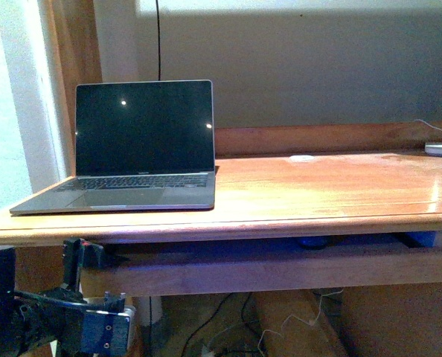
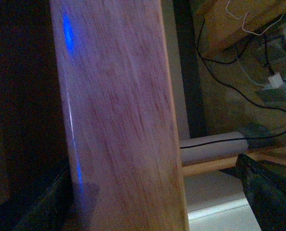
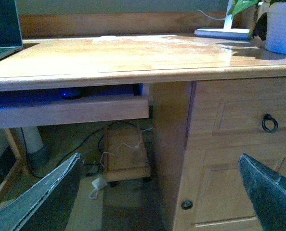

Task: Place mouse

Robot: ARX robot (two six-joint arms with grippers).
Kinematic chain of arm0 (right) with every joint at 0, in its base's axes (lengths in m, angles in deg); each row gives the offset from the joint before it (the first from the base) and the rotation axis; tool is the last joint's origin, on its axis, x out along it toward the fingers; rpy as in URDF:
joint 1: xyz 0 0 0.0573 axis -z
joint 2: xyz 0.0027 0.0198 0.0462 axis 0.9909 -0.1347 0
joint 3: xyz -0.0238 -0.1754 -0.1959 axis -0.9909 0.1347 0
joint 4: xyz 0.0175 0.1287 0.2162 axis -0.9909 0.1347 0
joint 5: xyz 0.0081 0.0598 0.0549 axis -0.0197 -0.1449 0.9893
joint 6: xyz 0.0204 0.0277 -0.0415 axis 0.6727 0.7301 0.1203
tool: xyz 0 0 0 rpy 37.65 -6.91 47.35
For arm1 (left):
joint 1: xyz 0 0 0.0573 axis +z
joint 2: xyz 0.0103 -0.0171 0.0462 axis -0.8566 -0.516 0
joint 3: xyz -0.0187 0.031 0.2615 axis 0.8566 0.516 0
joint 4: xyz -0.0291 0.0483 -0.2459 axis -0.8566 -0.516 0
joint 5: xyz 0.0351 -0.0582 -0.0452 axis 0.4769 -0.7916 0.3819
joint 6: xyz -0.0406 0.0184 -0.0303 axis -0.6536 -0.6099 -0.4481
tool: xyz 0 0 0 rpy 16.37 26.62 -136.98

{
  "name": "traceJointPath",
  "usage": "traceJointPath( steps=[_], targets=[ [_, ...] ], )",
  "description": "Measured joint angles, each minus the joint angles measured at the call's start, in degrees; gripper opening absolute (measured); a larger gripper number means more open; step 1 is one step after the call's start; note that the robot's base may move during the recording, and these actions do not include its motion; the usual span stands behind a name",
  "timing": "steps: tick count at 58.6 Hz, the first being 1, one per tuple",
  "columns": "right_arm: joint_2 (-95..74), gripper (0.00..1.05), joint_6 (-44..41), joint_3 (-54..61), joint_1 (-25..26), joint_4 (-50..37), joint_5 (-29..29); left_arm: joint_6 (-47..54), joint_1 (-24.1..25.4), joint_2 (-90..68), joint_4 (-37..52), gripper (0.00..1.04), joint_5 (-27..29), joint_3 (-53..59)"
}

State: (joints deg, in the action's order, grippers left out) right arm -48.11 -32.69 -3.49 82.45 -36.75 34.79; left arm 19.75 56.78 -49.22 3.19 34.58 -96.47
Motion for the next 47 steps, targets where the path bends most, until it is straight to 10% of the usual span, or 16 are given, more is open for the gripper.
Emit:
traceJointPath(
  steps=[21, 47],
  targets=[
    [0.0, 0.97, 0.0, 0.0, 0.0, 0.0, 0.0, -17.1, -3.8, 10.1, -16.2, 0.97, 11.2, 5.7],
    [0.0, 0.97, 0.0, 0.0, 0.0, 0.0, 0.0, -52.5, -10.4, 29.1, -29.3, 0.97, 7.8, 21.0]
  ],
)
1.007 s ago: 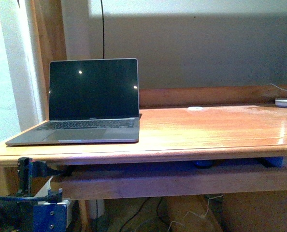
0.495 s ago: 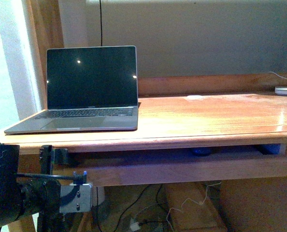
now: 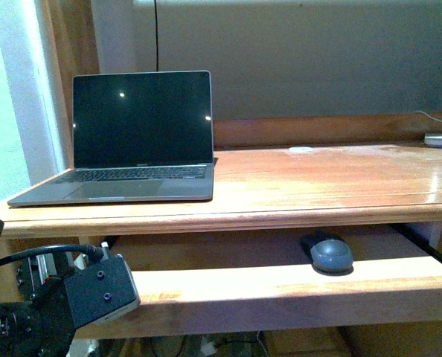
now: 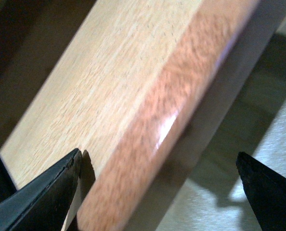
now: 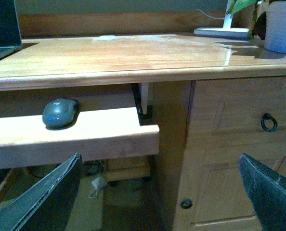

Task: Place mouse

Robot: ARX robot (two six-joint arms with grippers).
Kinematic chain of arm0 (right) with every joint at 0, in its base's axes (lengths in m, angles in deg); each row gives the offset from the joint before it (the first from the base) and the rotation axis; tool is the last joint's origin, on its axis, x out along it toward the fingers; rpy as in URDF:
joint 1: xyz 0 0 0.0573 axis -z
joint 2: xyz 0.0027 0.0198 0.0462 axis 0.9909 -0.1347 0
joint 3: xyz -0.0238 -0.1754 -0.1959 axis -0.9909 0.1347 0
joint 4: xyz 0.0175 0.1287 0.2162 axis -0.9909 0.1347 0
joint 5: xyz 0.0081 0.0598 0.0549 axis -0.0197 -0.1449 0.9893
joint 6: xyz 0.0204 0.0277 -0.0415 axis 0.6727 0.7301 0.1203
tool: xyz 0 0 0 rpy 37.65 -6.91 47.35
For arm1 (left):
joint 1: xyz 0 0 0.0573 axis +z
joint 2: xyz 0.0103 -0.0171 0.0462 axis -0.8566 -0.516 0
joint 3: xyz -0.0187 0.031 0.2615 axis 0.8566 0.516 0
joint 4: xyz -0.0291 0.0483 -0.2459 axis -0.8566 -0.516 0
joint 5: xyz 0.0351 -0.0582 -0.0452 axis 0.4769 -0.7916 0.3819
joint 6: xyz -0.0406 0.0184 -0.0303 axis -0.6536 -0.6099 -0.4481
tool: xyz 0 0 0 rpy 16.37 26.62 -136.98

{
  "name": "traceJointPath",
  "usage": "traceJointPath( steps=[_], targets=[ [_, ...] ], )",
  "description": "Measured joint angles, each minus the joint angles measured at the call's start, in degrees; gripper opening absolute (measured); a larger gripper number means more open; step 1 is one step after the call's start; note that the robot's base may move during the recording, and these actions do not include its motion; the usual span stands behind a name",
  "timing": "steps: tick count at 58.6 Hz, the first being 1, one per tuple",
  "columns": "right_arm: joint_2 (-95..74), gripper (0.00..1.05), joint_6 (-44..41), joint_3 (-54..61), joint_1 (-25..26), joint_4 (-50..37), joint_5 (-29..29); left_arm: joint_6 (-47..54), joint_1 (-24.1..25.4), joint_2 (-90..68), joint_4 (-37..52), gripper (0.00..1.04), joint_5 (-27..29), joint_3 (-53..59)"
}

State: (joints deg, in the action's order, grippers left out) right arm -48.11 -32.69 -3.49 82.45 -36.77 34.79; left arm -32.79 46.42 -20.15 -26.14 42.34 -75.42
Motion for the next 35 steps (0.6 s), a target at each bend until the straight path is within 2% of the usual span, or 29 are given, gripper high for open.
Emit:
traceJointPath(
  steps=[15, 26, 30, 35],
  targets=[
    [0.0, 0.97, 0.0, 0.0, 0.0, 0.0, 0.0, -20.1, -3.0, 8.2, -6.1, 0.97, -4.5, 3.0],
    [0.0, 0.97, 0.0, 0.0, 0.0, 0.0, 0.0, -40.2, -4.5, 14.2, -5.2, 0.97, -13.0, 4.7],
    [0.0, 0.97, 0.0, 0.0, 0.0, 0.0, 0.0, -47.1, -5.0, 17.0, -4.0, 0.97, -13.9, 4.8],
    [0.0, 0.97, 0.0, 0.0, 0.0, 0.0, 0.0, -53.4, -5.2, 20.8, -2.5, 0.97, -12.6, 5.2]
  ],
)
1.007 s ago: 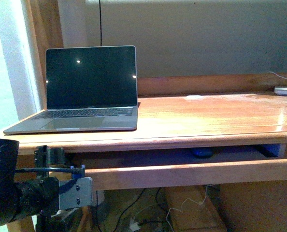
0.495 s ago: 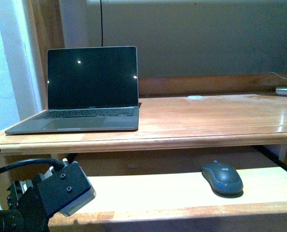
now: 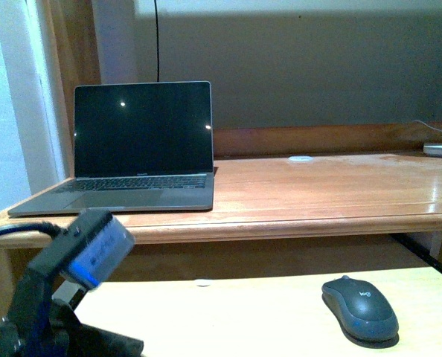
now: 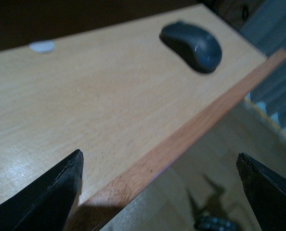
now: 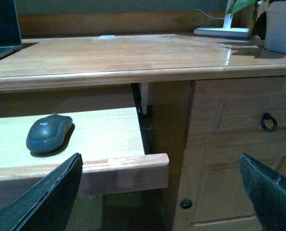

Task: Place mouse

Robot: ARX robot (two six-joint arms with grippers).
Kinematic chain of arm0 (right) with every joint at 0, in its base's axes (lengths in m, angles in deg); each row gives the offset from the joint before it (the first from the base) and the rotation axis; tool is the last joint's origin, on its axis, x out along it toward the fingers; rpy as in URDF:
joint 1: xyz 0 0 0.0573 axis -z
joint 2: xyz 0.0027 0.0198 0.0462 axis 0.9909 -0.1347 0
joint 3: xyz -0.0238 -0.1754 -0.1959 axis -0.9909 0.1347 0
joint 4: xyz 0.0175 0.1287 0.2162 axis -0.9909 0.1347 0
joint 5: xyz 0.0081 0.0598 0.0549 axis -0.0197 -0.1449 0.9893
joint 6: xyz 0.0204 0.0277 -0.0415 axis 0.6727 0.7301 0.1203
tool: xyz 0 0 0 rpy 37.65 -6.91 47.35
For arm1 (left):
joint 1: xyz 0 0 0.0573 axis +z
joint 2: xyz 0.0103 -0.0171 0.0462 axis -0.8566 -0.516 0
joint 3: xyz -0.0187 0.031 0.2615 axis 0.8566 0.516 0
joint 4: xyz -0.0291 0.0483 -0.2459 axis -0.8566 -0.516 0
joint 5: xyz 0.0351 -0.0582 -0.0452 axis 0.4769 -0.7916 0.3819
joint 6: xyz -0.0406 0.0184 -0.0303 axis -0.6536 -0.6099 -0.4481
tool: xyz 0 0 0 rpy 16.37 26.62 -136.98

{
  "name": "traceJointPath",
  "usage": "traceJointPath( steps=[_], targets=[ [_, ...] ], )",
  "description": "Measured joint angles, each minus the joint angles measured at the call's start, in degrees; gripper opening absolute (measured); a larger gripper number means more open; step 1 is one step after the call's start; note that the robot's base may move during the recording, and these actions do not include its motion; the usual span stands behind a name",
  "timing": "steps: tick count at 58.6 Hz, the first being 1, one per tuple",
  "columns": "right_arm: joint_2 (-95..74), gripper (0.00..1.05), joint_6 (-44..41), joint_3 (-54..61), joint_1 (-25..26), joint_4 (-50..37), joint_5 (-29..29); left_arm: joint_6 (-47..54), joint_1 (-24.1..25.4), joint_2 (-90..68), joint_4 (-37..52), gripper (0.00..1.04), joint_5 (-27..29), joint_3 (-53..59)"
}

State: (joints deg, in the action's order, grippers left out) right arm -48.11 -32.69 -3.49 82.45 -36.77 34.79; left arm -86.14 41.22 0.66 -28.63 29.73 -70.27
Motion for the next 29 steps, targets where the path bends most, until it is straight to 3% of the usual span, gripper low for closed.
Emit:
traceJointPath(
  steps=[7, 22, 29],
  targets=[
    [0.0, 0.97, 0.0, 0.0, 0.0, 0.0, 0.0, -3.3, -0.3, 6.0, -0.1, 0.97, 7.7, 1.1],
    [0.0, 0.97, 0.0, 0.0, 0.0, 0.0, 0.0, -2.3, 0.6, 25.3, -4.5, 0.97, 32.9, 11.1],
    [0.0, 0.97, 0.0, 0.0, 0.0, 0.0, 0.0, -3.1, 0.1, 37.7, -11.5, 0.97, 37.6, 16.1]
  ],
)
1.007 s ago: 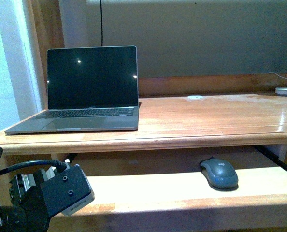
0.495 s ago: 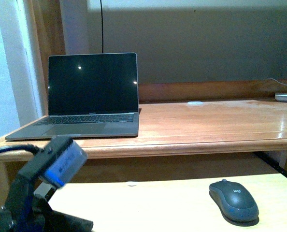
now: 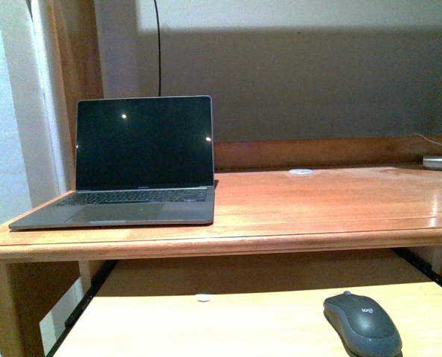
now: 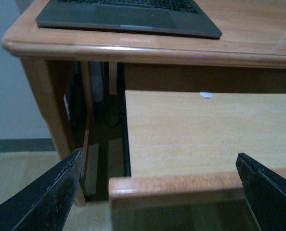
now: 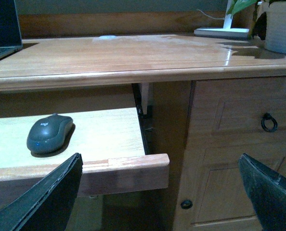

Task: Place mouse

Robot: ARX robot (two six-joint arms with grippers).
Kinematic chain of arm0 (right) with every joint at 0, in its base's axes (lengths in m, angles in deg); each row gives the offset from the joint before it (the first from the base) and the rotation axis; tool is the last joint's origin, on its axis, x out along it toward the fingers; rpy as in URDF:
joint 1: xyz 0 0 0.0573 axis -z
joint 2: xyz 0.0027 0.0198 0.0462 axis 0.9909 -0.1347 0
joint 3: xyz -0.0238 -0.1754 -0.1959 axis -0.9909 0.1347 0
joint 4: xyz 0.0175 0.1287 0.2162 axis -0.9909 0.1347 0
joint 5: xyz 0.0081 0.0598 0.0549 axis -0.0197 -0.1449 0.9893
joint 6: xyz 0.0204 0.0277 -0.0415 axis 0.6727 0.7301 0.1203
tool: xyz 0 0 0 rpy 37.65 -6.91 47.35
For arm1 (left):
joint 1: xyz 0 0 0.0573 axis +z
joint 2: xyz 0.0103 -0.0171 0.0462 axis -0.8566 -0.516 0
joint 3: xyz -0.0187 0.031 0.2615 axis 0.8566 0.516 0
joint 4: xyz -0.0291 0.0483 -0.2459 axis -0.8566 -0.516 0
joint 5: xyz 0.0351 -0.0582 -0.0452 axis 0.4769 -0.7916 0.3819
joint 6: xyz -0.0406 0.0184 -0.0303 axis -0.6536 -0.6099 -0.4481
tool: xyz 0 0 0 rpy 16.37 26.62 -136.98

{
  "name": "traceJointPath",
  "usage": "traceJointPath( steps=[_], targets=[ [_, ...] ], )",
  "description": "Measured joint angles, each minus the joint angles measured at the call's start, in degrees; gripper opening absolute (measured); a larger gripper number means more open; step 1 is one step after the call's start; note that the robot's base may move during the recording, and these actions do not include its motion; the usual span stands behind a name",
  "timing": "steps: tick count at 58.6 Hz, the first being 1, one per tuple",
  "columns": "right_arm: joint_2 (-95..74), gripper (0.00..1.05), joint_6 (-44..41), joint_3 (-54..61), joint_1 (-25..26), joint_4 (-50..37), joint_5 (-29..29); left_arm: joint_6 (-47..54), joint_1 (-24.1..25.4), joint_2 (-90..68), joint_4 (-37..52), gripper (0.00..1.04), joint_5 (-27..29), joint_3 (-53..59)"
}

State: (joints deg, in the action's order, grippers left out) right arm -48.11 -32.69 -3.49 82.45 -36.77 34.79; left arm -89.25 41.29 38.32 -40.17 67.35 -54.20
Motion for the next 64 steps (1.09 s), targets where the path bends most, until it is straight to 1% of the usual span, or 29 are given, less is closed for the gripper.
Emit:
traceJointPath(
  steps=[5, 7, 8, 10, 11, 13, 17, 19, 20, 22, 24, 26, 27, 29, 31, 33, 34, 36, 38, 40, 41, 45, 50, 58, 64],
  targets=[
    [0.0, 0.97, 0.0, 0.0, 0.0, 0.0, 0.0, -1.1, -1.0, 10.0, -7.6, 0.97, 2.6, 2.7],
    [0.0, 0.97, 0.0, 0.0, 0.0, 0.0, 0.0, -1.6, -1.9, 15.0, -12.0, 0.97, 4.2, 3.4],
    [0.0, 0.97, 0.0, 0.0, 0.0, 0.0, 0.0, -1.4, -2.3, 16.3, -12.6, 0.97, 5.4, 3.7],
    [0.0, 0.97, 0.0, 0.0, 0.0, 0.0, 0.0, 0.5, -4.4, 21.9, -11.0, 0.91, 11.0, 6.1],
    [0.0, 0.97, 0.0, 0.0, 0.0, 0.0, 0.0, 1.3, -4.8, 24.7, -9.7, 0.87, 12.5, 7.4],
    [0.0, 0.97, 0.0, 0.0, 0.0, 0.0, 0.0, 2.9, -4.5, 28.6, -8.7, 0.82, 13.1, 9.0],
    [0.0, 0.97, 0.0, 0.0, 0.0, 0.0, 0.0, 5.0, -1.6, 34.0, -8.6, 0.71, 11.2, 10.8],
    [0.0, 0.97, 0.0, 0.0, 0.0, 0.0, 0.0, 5.6, 1.5, 36.1, -8.6, 0.64, 8.2, 12.0],
    [0.0, 0.97, 0.0, 0.0, 0.0, 0.0, 0.0, 5.8, 2.3, 36.5, -8.6, 0.62, 7.3, 12.4],
    [0.0, 0.97, 0.0, 0.0, 0.0, 0.0, 0.0, 6.2, 4.9, 37.8, -8.9, 0.57, 4.2, 13.4],
    [0.0, 0.97, 0.0, 0.0, 0.0, 0.0, 0.0, 6.7, 9.6, 39.1, -9.2, 0.5, -1.3, 14.8],
    [0.0, 0.97, 0.0, 0.0, 0.0, 0.0, 0.0, 6.9, 12.7, 39.8, -9.2, 0.45, -4.0, 15.6],
    [0.0, 0.97, 0.0, 0.0, 0.0, 0.0, 0.0, 6.9, 13.6, 40.0, -9.2, 0.43, -4.7, 15.8],
    [0.0, 0.97, 0.0, 0.0, 0.0, 0.0, 0.0, 7.1, 15.9, 40.5, -9.2, 0.36, -5.1, 16.5],
    [-0.1, 0.97, 0.0, 0.0, 0.0, 0.1, 0.4, 7.1, 16.7, 40.8, -9.2, 0.31, -5.4, 16.7],
    [-1.4, 0.97, 2.3, -0.5, 1.3, 1.8, 5.4, 7.1, 17.0, 41.0, -9.2, 0.25, -5.7, 16.9],
    [-2.8, 0.97, 4.0, -1.2, 2.1, 2.9, 9.4, 7.2, 17.1, 41.1, -9.2, 0.22, -6.0, 17.0],
    [-6.1, 0.97, 6.8, -2.0, 2.4, 2.3, 14.3, 7.3, 17.2, 41.8, -9.2, 0.16, -6.0, 17.4],
    [-9.9, 0.97, 9.5, -2.7, 1.6, 0.5, 17.7, 7.3, 17.2, 42.6, -9.1, 0.11, -6.3, 18.1],
    [-13.9, 0.97, 11.2, -3.3, 0.0, -2.2, 18.6, 7.3, 17.2, 43.2, -9.1, 0.06, -6.3, 18.7],
    [-16.3, 0.97, 12.4, -3.6, -1.2, -4.1, 18.3, 7.3, 17.3, 43.3, -9.1, 0.02, -6.3, 18.9],
    [-23.5, 0.97, 14.1, -4.8, -5.0, -10.6, 15.5, 7.5, 17.3, 43.3, -9.1, 0.03, -6.2, 19.2],
    [-34.0, 0.97, 15.3, -7.6, -9.8, -20.0, 9.7, 7.5, 17.3, 43.5, -9.1, 0.03, -6.3, 19.2],
    [-47.3, 0.97, 15.3, -12.0, -16.0, -29.3, 2.8, 7.5, 17.3, 43.5, -9.1, 0.03, -6.3, 19.2],
    [-55.6, 0.97, 14.6, -15.0, -20.6, -33.6, -1.7, 7.5, 17.3, 43.5, -9.1, 0.03, -6.3, 19.2]
  ],
)
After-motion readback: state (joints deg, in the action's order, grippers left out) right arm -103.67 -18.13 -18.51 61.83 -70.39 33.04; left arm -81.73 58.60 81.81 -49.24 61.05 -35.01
